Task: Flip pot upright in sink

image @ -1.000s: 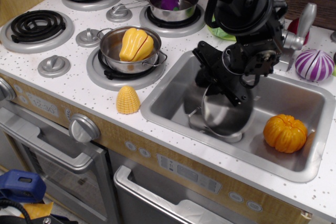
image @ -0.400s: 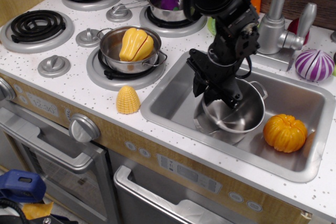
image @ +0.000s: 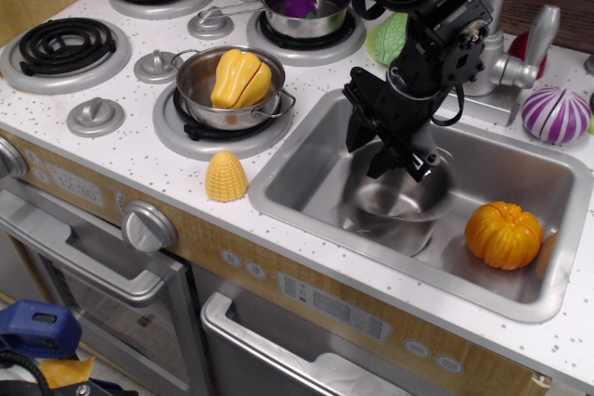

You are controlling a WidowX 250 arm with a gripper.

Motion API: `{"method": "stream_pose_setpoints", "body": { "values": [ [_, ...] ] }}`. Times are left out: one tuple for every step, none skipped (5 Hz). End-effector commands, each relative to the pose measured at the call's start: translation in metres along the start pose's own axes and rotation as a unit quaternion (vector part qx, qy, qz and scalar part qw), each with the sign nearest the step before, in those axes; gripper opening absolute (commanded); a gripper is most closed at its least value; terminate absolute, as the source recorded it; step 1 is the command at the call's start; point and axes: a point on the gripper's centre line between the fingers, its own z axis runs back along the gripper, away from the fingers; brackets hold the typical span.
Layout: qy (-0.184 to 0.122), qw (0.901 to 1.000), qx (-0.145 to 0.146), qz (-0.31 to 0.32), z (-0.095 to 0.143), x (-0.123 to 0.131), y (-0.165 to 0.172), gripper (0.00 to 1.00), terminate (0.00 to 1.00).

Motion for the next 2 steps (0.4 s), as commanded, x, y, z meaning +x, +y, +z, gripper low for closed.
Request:
{"method": "stream_pose_setpoints", "body": {
  "values": [
    [-0.035,0.9993,0.011,-0.007,0.0211,0.0128,0.0099,1.00,0.00],
    [-0.035,0.9993,0.011,-0.007,0.0211,0.0128,0.0099,1.00,1.00]
  ]
}}
